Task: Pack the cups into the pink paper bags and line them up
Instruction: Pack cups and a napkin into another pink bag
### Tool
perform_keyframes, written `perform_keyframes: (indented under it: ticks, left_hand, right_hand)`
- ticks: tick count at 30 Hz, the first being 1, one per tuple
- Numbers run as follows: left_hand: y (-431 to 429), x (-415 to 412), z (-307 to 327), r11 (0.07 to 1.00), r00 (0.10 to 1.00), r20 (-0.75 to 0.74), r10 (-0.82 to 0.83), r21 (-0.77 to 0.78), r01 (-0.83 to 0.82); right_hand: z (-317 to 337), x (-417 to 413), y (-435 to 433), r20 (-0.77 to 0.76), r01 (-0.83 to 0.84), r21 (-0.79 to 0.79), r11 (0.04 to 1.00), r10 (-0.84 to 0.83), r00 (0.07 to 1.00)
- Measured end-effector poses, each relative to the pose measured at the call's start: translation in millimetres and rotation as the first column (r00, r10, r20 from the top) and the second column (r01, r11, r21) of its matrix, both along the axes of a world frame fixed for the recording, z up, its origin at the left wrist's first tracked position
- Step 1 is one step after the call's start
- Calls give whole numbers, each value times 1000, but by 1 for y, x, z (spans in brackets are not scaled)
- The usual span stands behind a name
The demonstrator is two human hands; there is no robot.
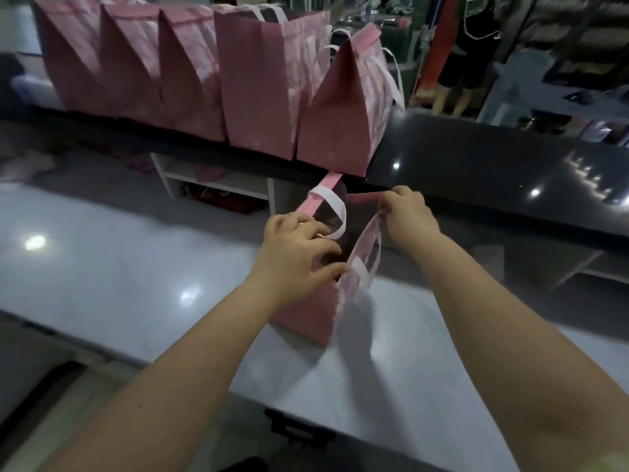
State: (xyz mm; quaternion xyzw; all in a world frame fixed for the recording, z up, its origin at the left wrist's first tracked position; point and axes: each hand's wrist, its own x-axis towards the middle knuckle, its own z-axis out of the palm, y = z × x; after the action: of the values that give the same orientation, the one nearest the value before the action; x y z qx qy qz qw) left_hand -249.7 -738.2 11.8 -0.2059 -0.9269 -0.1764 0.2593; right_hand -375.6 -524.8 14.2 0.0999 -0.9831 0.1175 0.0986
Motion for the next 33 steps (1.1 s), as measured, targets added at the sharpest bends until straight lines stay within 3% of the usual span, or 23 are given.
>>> perform_keyframes:
  ticks: [6, 10, 12, 14, 16, 18, 23, 29, 33]
  left_hand:
    - [0, 31, -10, 961, 962, -80, 261, 116, -251]
    - [-4, 52, -25, 880, 925, -86, 370, 351, -319]
    - [1, 66, -38, 780, 942, 37, 333, 550, -298]
    - [10, 80, -50, 604, 947, 209, 242, 732, -316]
    - [15, 89, -63, 474, 937, 308, 165, 808, -350]
    - [13, 93, -76, 441, 928, 342, 152, 816, -373]
    - [1, 97, -93, 348, 871, 487, 73, 805, -479]
    - [1, 106, -83, 259, 874, 485, 5, 844, -470]
    - [20, 116, -81, 209, 863, 491, -120, 862, -462]
  right_hand:
    - [-9, 37, 28, -11, -94, -282, 955, 95, 995]
    - [-25, 89, 45, -53, -108, -510, 853, 94, 994]
    - [-34, 115, 48, -102, -123, -638, 760, 76, 992]
    - [-43, 137, 49, -103, -117, -787, 605, 58, 993]
    - [-53, 155, 51, -46, -51, -895, 442, 22, 999]
    - [-66, 165, 54, 18, 30, -941, 338, -39, 999]
    - [-86, 181, 46, 183, 211, -957, 200, -150, 972]
    - [-73, 216, 32, 210, 208, -977, -39, -305, 929]
    - [-70, 257, 39, 208, 194, -978, -77, -426, 880]
